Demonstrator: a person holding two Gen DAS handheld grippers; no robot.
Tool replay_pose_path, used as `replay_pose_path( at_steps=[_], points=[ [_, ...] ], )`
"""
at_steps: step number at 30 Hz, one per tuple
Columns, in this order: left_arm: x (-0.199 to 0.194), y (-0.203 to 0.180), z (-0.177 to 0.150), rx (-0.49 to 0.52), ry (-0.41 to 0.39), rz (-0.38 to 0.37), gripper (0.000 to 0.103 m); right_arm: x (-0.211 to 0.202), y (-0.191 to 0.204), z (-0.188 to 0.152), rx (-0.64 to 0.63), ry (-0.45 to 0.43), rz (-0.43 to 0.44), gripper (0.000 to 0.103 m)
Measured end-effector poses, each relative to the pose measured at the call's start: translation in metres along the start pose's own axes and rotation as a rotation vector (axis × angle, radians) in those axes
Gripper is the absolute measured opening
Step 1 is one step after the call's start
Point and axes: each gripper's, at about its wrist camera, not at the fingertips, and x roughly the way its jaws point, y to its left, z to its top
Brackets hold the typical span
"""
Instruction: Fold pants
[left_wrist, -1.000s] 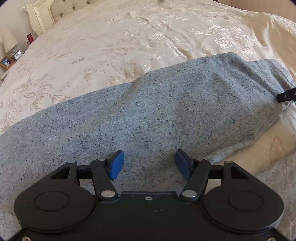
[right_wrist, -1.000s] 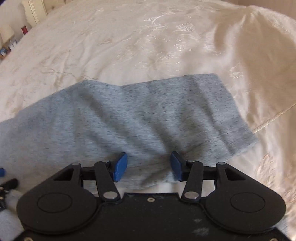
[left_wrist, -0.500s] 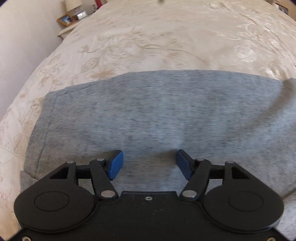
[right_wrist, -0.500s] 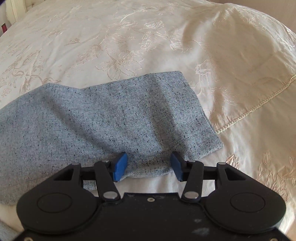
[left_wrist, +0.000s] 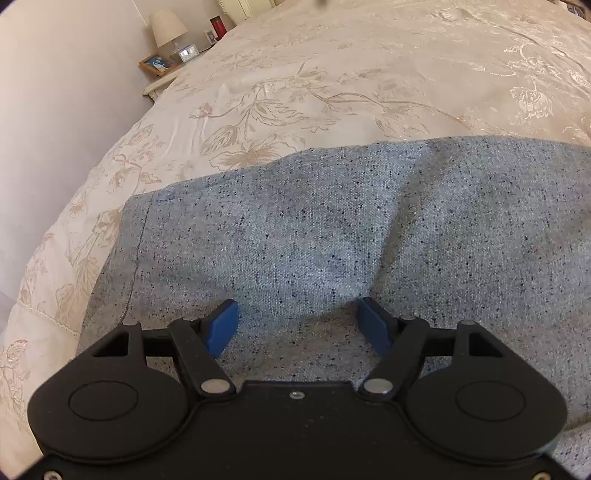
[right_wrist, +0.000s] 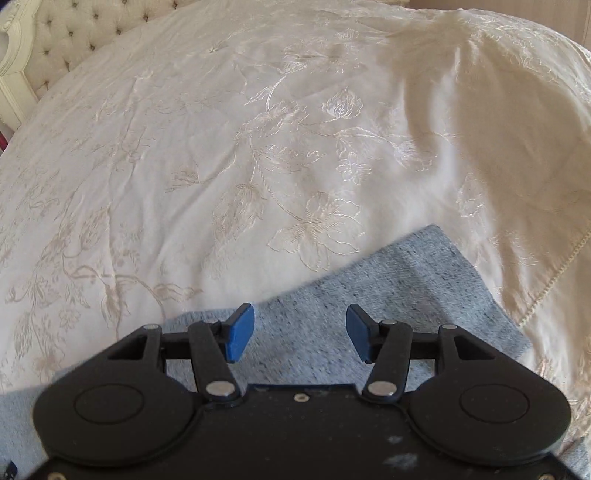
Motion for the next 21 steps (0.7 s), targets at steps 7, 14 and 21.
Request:
replay_pose_path(
  at_steps=[7, 14, 21],
  points=[
    [0.001, 0.003, -0.001, -0.011, -0.008, -0.011, 0.075, 0.05, 0.019, 0.014, 0.057, 0.043, -0.098, 0.056],
    [0.002, 0.008, 0.0, -0.035, -0.017, -0.037, 0.077, 0.047, 0.014, -0.005, -0.042, 0.087, -0.102, 0.005],
    [-0.006, 0.02, 0.014, -0.041, -0.004, -0.125, 0.068, 0.003, -0.011, -0.024, -0.046, 0.037, -0.032, 0.004]
  ],
)
